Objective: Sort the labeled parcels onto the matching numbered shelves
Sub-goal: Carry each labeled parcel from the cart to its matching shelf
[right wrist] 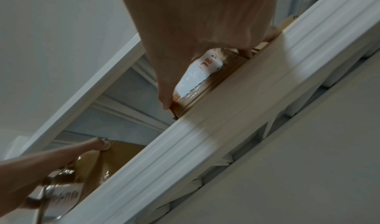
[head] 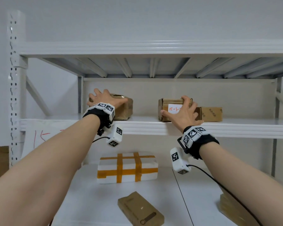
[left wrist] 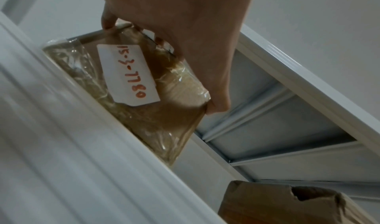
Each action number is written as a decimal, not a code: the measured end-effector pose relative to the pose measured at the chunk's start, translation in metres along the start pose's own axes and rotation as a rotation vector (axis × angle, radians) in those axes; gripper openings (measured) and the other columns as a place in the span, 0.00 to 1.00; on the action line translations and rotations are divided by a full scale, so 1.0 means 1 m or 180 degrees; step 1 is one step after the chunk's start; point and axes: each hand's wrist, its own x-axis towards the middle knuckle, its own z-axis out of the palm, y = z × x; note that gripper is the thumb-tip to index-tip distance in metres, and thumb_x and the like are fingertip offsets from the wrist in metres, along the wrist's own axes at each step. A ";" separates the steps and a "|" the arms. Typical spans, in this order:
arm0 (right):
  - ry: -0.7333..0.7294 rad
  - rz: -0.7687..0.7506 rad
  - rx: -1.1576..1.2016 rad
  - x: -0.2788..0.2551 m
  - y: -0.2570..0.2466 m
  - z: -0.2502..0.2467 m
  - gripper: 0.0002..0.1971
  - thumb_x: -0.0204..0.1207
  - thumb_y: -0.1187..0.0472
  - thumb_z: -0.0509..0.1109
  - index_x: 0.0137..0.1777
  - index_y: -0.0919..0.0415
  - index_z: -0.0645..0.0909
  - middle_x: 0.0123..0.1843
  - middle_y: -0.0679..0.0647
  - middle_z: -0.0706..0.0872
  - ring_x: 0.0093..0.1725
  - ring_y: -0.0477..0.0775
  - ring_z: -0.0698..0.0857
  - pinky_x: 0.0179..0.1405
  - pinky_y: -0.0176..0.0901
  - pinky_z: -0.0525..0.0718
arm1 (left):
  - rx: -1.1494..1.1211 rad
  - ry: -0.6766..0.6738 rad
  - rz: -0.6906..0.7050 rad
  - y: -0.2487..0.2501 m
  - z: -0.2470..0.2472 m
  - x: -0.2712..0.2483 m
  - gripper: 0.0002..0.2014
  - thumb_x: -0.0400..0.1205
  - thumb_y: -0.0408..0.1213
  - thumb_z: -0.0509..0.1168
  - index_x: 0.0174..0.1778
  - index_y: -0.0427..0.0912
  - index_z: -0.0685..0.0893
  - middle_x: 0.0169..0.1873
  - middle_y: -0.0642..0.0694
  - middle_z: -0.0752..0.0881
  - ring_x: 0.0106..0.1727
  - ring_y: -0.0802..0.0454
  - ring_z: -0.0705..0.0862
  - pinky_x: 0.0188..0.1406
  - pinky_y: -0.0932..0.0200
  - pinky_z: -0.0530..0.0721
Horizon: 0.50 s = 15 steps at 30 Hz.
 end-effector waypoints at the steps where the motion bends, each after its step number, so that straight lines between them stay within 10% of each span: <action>1: -0.0003 0.0004 -0.0017 0.000 0.000 0.001 0.52 0.63 0.31 0.79 0.82 0.39 0.53 0.83 0.59 0.59 0.78 0.76 0.69 0.78 0.85 0.53 | 0.0016 0.0005 0.0002 -0.002 -0.001 0.001 0.48 0.61 0.77 0.64 0.73 0.49 0.74 0.74 0.39 0.67 0.79 0.30 0.61 0.74 0.30 0.63; 15: 0.0041 -0.0258 -0.0428 -0.016 0.014 0.003 0.60 0.71 0.33 0.76 0.88 0.39 0.32 0.82 0.68 0.63 0.75 0.73 0.77 0.81 0.73 0.55 | -0.0167 0.0300 0.0171 -0.018 0.008 -0.009 0.52 0.71 0.69 0.69 0.86 0.50 0.56 0.87 0.40 0.53 0.87 0.35 0.43 0.82 0.26 0.43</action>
